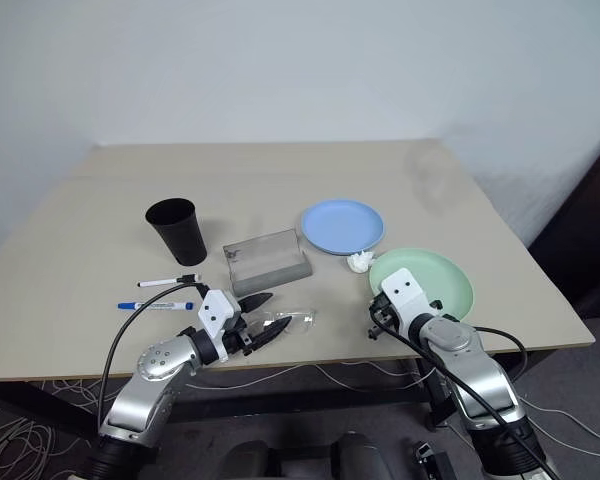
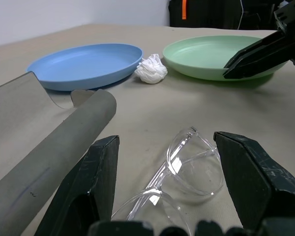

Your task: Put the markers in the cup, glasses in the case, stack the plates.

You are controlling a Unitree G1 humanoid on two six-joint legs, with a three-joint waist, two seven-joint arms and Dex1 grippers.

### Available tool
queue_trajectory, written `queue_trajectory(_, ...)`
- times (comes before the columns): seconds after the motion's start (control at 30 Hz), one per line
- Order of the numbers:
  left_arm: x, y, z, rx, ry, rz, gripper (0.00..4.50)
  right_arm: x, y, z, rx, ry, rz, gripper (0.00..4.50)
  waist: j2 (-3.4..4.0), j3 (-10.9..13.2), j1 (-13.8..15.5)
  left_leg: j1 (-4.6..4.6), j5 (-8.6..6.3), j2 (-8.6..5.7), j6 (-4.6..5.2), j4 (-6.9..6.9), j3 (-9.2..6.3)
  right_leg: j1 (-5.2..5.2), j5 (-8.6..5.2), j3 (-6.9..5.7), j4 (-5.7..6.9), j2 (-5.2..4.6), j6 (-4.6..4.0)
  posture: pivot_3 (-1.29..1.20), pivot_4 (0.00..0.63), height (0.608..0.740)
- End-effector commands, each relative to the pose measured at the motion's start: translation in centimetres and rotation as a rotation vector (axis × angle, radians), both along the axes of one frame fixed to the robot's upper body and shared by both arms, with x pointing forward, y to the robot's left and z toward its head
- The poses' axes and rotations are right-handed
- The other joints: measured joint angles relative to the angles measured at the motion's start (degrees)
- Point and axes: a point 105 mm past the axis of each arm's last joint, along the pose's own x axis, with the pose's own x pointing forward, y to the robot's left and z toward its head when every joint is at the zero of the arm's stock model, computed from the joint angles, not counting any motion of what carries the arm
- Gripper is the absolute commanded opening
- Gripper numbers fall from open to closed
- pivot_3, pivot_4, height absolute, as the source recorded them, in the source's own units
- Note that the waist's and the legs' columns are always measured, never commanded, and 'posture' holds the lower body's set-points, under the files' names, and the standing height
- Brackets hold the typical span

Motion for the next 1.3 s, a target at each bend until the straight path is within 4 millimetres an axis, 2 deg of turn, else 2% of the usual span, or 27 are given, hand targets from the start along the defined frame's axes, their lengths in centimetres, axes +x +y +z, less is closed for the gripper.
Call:
queue_trajectory(0.03,0.4,-0.3,1.3,-0.003,-0.060,-0.011,3.26,1.3,-0.8,2.3,-0.064,-0.142,-0.018,0.03,0.01,0.00,-0.01,-0.01,0.00,0.00,0.00,0.00,0.00,-0.01,0.00,0.00,0.00,0.00,0.00,0.00,0.000,0.740)
queue_trajectory(0.27,0.7,-0.3,1.3,0.000,-0.063,-0.004,3.26,2.9,0.3,4.1,-0.136,-0.266,0.134,0.03,0.01,0.04,-0.14,0.01,0.00,0.02,0.01,-0.02,0.02,-0.03,0.00,0.03,-0.01,0.05,0.00,0.00,0.000,0.740)
queue_trajectory(0.43,1.1,-0.3,1.5,0.003,-0.070,-0.001,3.26,6.0,2.5,6.1,-0.125,-0.338,0.326,0.03,0.01,0.07,-0.18,0.02,0.01,0.01,0.02,-0.02,0.04,-0.02,0.00,0.04,0.00,0.08,0.00,0.00,0.000,0.740)
queue_trajectory(0.67,1.6,-0.3,1.6,0.003,-0.083,0.009,3.26,9.9,5.7,6.7,-0.161,-0.371,0.529,0.03,0.01,0.07,-0.13,0.01,0.01,0.01,0.03,-0.12,0.03,0.00,0.00,0.06,-0.01,0.13,0.06,0.00,0.000,0.740)
queue_trajectory(0.83,1.4,0.1,1.6,0.006,-0.088,0.041,3.26,12.0,7.4,7.0,-0.179,-0.365,0.574,0.03,0.03,0.08,-0.18,-0.01,0.01,0.00,0.04,-0.16,0.09,-0.02,0.09,0.17,-0.02,0.11,0.20,0.00,0.000,0.740)
queue_trajectory(1.0,1.2,0.5,1.7,0.010,-0.094,0.070,3.26,12.9,8.0,7.1,-0.181,-0.367,0.567,0.03,0.04,0.07,-0.16,0.02,0.01,0.01,0.04,-0.21,0.12,-0.04,0.09,0.22,0.01,0.11,0.21,0.00,0.000,0.740)
queue_trajectory(1.03,1.2,0.6,1.7,0.011,-0.095,0.075,3.26,12.9,8.0,7.1,-0.172,-0.371,0.568,0.49,0.04,0.07,-0.14,0.02,0.01,0.02,0.04,-0.21,0.12,-0.04,0.09,0.22,0.01,0.11,0.20,0.00,0.000,0.740)
queue_trajectory(1.13,1.1,0.9,1.7,0.014,-0.095,0.082,3.26,13.0,8.0,7.3,-0.147,-0.393,0.559,1.29,0.05,0.07,-0.15,0.01,0.01,0.01,0.04,-0.20,0.12,-0.04,0.10,0.22,0.02,0.09,0.20,0.00,0.000,0.740)
queue_trajectory(1.2,1.1,0.9,1.7,0.015,-0.095,0.084,3.26,13.0,7.8,7.5,-0.147,-0.414,0.548,2.06,0.05,0.07,-0.16,0.02,0.01,0.01,0.04,-0.19,0.14,-0.04,0.10,0.24,0.03,0.08,0.21,0.00,0.000,0.740)
queue_trajectory(1.23,1.1,1.0,1.7,0.016,-0.095,0.084,3.26,13.0,7.6,7.6,-0.140,-0.428,0.544,2.31,0.06,0.07,-0.15,0.02,0.01,0.01,0.04,-0.19,0.14,-0.04,0.10,0.24,0.04,0.08,0.21,0.00,0.000,0.740)
queue_trajectory(1.3,1.1,1.0,1.7,0.020,-0.096,0.084,3.26,12.9,7.3,7.9,-0.121,-0.443,0.532,2.31,0.06,0.07,-0.16,0.03,0.01,0.01,0.04,-0.19,0.14,-0.04,0.10,0.25,0.06,0.08,0.20,0.00,0.000,0.740)
